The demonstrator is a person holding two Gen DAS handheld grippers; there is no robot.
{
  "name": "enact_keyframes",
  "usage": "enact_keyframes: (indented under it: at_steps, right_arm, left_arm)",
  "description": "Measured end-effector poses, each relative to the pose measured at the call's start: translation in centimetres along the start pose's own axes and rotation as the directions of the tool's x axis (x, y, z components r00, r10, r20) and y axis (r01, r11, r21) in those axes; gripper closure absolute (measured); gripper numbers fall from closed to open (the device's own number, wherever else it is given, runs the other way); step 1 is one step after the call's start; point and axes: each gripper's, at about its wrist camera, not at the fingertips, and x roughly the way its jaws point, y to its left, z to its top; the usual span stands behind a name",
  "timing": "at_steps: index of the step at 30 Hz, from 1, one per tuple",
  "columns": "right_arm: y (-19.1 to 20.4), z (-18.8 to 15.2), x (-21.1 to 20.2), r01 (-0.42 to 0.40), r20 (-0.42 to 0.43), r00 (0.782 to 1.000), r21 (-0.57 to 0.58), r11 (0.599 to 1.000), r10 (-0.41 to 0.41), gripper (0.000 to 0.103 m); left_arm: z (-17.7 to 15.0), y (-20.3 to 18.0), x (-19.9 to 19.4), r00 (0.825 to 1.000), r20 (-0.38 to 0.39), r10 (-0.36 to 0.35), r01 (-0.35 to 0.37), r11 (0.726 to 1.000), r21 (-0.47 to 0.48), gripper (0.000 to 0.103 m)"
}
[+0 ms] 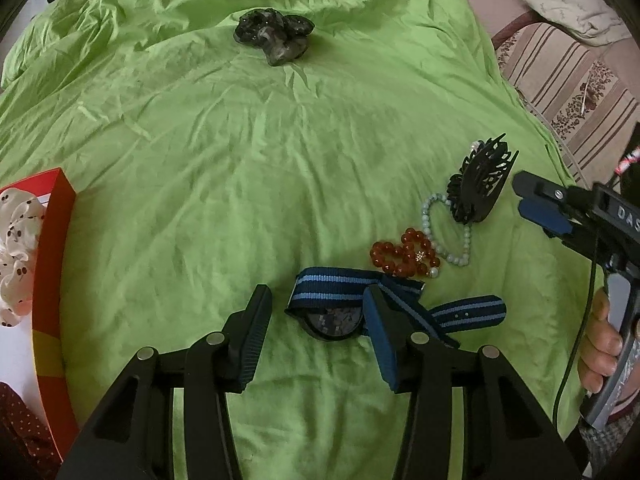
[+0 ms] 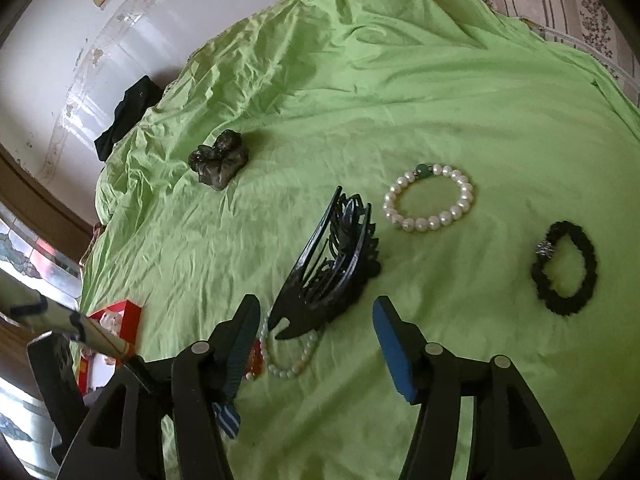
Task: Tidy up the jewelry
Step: 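Grasp the blue striped headband with the left tool while the right tool grasps the black claw clip, then carry the headband and claw clip into the red tray and open both tools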
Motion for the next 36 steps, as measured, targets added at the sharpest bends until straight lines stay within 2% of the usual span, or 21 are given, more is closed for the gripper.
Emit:
enact_keyframes:
  at_steps: [8,10,12,13,14,15,21,31,36]
  right_arm:
    - [0.1,1.3,2.5,-0.008,-0.038,0.999,0.070,0.998,0.011,0.033]
    - [0.3,1.5,3.0,-0.003,-0.043,0.999,0.077,0.997,0.006,0.033]
    - [0.2,1.7,3.6,0.012,-0.055,0.998,0.085,0.996,-0.008,0.036]
    - [0.1,1.7,4.0,0.019,-0.068,0.998,0.088,0.996,-0.013,0.041]
    - [0.0,1.8,4.2,0.022,-0.081,0.997,0.087,0.996,-0.015,0.063]
    - [0.0,1.7,4.4,0.018,-0.096,0.995,0.081,0.997,-0.010,0.081]
    - [0.0,1.2,2.4,-0.010,-0.064,0.998,0.064,0.998,0.014,0.096]
    - [0.9,-1.0,-3.9,-0.048,-0.002,0.999,0.019,0.999,0.048,0.099]
    - [1.8,-2.9,-7.0,-0.087,0.012,0.996,0.004,0.996,0.087,0.099]
  left_arm:
    - [0.1,0.0,0.5,0.999,-0.010,-0.045,0.045,0.999,0.002,0.062]
    - [0.2,-0.1,0.6,0.998,-0.014,-0.057,0.057,0.998,0.001,0.068]
    - [0.2,-0.4,0.6,0.998,-0.017,-0.065,0.065,0.998,0.008,0.080]
    - [0.2,-0.5,0.5,0.997,-0.015,-0.074,0.074,0.997,0.010,0.082]
    - [0.2,-0.6,0.2,0.997,-0.009,-0.071,0.071,0.997,0.010,0.085]
    - [0.3,-0.6,-0.1,0.997,0.001,-0.072,0.072,0.997,0.007,0.088]
    - [0.2,-1.0,-3.1,0.992,0.049,-0.115,0.117,0.992,-0.043,0.099]
    - [-2.4,-1.3,-11.1,0.978,0.162,-0.130,0.147,0.984,-0.096,0.099]
    - [-4.5,-1.0,-15.4,0.969,0.224,-0.105,0.135,0.983,-0.123,0.099]
